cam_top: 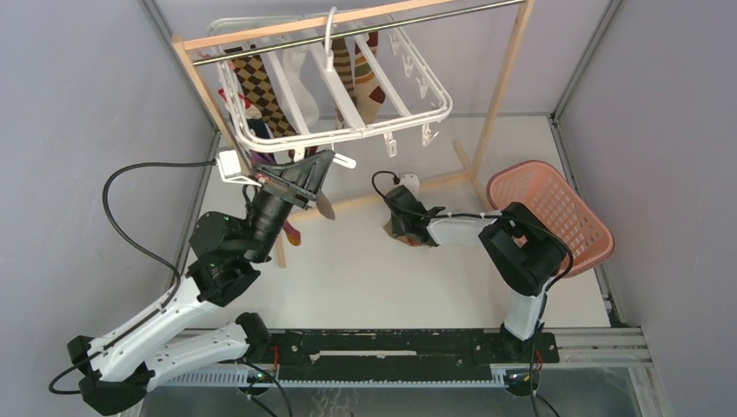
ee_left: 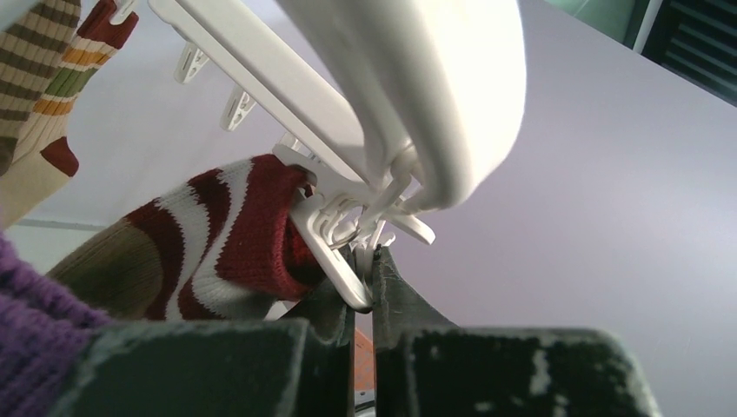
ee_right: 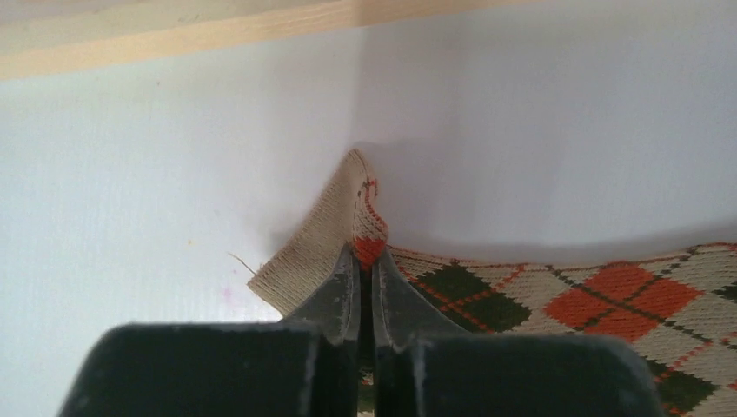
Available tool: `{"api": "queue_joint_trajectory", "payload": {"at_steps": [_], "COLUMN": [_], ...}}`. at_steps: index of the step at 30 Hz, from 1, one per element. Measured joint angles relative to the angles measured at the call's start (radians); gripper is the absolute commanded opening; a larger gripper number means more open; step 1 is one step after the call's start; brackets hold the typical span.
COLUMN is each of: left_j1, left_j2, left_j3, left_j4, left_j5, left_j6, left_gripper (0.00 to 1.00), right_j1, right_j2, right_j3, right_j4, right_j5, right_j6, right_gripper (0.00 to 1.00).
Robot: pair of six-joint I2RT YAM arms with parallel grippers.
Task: Clip the socks to the hanger
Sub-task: Pick up the sock at the center of the board.
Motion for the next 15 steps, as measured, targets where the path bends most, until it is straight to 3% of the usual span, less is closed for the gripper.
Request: {"api": "queue_joint_trajectory", "payload": {"at_steps": [7, 15], "left_j1": [0.0, 0.0], "left_j2": [0.0, 0.0], "left_j3": [-0.004, -0.012], "left_j4": [0.001, 0.002], "left_j5": [0.0, -0.001], "left_j6": [0.0, 0.001], "left_gripper": [0.0, 0.0], "right_j1": [-0.006, -0.025], "right_j2": [-0.09, -0.444], "right_j3": [-0.06, -0.082], "right_j4": [-0.01, -0.036], "right_j5": [-0.034, -0.126], "right_j6": [0.005, 0.003], "right_gripper": [0.0, 0.0]}}
